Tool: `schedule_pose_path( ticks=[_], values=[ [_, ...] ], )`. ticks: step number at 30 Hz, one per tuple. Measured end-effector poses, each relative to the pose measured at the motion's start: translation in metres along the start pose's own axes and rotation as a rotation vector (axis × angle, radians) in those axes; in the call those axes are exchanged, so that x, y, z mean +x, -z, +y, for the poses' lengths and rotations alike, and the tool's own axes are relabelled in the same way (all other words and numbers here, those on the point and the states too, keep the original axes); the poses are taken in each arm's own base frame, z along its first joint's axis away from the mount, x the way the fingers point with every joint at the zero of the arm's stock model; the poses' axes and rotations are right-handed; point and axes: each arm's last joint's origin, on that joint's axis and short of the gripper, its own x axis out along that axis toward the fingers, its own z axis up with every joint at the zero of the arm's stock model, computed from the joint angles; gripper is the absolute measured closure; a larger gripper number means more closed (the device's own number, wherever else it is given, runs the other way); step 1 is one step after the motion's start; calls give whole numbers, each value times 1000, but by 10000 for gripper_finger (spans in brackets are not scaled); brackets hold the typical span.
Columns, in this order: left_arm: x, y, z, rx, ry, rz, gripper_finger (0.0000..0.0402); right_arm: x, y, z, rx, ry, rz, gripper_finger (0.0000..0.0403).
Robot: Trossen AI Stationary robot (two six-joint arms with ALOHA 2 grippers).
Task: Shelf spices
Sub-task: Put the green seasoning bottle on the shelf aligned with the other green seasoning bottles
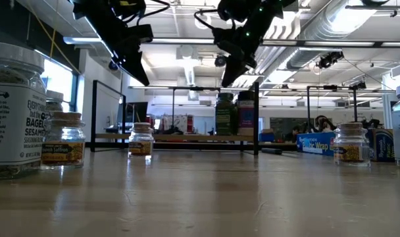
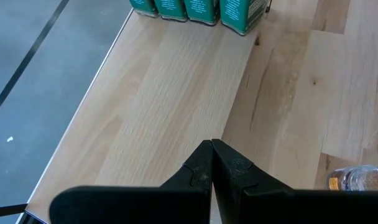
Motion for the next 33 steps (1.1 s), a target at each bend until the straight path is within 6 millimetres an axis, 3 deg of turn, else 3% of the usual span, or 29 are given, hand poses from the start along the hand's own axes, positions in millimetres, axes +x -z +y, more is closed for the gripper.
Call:
schedule_pose_path(
  ticks=[12, 18, 33],
  values=[
    [0, 0, 0, 0, 0, 0, 401, 6, 9, 2, 14, -8, 82, 403],
    [0, 0, 0, 0, 0, 1, 401, 6, 9, 1, -109, 15, 84, 403],
    [0, 0, 0, 0, 0, 0, 401, 6, 9, -3, -214, 96, 90, 403]
  ],
)
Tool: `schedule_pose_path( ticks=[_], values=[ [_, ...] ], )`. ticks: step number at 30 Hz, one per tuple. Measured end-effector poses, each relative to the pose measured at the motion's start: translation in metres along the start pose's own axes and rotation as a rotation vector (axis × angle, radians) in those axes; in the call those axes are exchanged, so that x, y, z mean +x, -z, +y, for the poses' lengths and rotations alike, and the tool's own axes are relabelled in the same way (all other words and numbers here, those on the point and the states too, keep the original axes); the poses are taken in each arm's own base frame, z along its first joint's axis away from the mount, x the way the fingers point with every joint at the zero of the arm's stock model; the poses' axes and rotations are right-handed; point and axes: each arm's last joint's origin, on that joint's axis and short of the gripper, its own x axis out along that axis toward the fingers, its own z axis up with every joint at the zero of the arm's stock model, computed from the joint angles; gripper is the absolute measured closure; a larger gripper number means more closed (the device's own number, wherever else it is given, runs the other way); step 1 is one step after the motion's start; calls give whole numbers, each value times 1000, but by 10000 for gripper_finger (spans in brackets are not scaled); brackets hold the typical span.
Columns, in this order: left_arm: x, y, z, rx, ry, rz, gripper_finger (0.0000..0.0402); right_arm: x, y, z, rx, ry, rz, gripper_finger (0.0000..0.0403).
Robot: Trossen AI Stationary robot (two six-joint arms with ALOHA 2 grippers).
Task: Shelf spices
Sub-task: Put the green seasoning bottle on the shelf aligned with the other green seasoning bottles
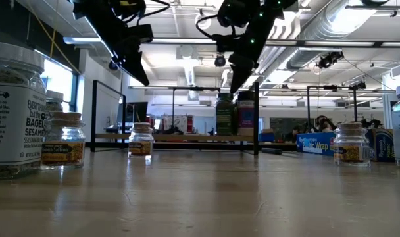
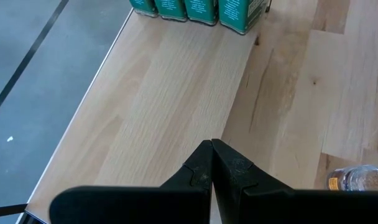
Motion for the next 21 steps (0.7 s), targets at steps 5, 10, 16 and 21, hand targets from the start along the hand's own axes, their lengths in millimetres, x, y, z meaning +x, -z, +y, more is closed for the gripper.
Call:
schedule_pose_path(
  ticks=[5, 10, 16, 21],
  values=[
    [0, 0, 0, -1, 3, -1, 401, -13, -4, 10, -13, -94, -70, 403],
    [0, 0, 0, -1, 7, -2, 401, -16, -11, 35, -126, -282, -145, 403],
    [0, 0, -1, 1, 9, -3, 401, 6, -8, 40, -109, -265, -53, 403],
    [0, 0, -1, 3, 11, 1, 401, 12, -6, 35, -82, -198, -8, 403]
  ],
)
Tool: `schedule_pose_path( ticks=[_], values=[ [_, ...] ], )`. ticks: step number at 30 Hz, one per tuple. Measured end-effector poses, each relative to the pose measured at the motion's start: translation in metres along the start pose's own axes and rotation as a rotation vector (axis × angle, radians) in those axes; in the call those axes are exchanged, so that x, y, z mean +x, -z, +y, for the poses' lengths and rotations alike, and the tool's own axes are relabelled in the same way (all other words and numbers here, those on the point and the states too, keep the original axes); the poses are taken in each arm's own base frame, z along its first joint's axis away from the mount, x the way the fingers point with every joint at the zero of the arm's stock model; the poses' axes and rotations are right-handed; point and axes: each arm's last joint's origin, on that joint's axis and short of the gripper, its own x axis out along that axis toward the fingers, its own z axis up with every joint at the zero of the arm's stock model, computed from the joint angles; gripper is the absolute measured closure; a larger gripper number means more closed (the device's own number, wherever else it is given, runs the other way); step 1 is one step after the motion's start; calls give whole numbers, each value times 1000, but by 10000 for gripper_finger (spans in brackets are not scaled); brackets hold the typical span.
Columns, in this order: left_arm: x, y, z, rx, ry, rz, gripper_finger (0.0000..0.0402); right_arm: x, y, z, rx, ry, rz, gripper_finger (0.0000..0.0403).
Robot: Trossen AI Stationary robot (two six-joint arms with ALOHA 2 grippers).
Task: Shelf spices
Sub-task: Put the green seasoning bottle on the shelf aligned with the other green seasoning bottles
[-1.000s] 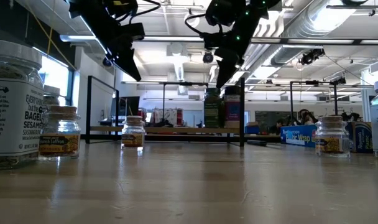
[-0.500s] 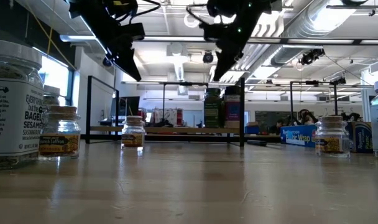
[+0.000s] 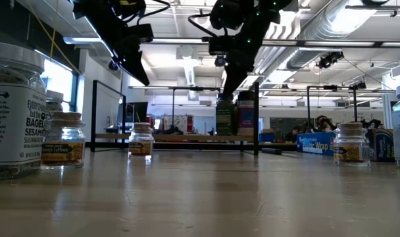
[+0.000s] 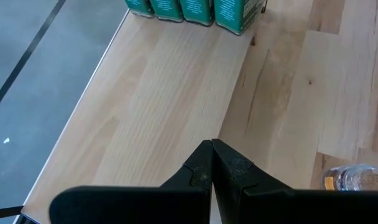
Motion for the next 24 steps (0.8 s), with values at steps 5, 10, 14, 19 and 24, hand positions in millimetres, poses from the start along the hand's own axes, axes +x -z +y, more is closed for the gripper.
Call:
schedule_pose_path(
  ticks=[5, 10, 14, 19, 24],
  values=[
    [0, 0, 0, 1, 1, 3, 401, -3, 3, -4, 9, 62, 32, 403],
    [0, 0, 0, 1, 1, 4, 401, -3, 6, -4, 9, 78, 61, 403],
    [0, 0, 0, 1, 0, 4, 401, -6, 6, -5, 9, 106, 65, 403],
    [0, 1, 0, 0, 1, 5, 401, -19, 0, -1, 14, 110, 32, 403],
    [-2, 2, -5, 29, 40, 19, 401, -42, -12, 19, 2, 74, -84, 403]
  ],
)
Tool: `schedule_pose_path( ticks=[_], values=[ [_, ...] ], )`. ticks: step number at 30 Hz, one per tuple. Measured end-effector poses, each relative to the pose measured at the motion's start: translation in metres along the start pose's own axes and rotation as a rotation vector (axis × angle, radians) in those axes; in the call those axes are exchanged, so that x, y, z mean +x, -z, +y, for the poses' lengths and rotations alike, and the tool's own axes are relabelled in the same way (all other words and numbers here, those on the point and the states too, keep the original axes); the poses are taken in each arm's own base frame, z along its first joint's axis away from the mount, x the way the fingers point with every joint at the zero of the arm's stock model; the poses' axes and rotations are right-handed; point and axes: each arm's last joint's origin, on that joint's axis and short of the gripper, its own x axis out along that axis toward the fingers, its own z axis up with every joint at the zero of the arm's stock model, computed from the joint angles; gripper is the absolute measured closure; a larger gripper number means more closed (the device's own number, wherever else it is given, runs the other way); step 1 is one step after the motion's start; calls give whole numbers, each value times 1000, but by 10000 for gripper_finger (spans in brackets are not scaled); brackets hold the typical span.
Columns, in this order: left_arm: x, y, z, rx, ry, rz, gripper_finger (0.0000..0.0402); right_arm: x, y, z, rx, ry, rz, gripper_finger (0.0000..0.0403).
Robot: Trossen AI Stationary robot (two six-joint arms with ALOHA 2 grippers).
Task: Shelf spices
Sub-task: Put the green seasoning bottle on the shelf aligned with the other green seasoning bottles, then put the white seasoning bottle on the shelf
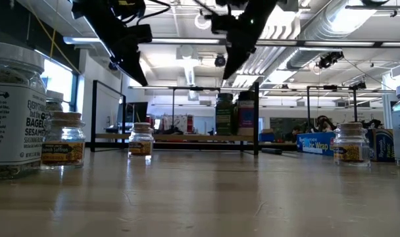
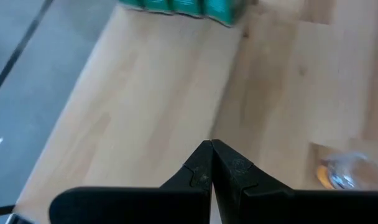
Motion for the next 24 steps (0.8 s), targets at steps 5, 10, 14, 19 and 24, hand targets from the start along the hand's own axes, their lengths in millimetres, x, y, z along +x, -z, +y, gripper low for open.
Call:
schedule_pose_path(
  ticks=[5, 10, 14, 19, 24],
  values=[
    [-14, 4, -22, 98, 69, 15, 401, 9, -1, 54, -55, -156, -170, 403],
    [-34, 15, -64, 295, 128, 69, 401, 26, 12, 116, -80, -252, -456, 403],
    [-49, 26, -98, 412, 144, 98, 401, 25, 21, 146, -40, -325, -711, 403],
    [-60, 48, -110, 343, 81, 261, 401, 26, 32, 155, -13, -325, -797, 403],
    [-65, 62, -108, 62, 91, 445, 379, 27, 32, 154, 46, -294, -777, 402]
  ],
)
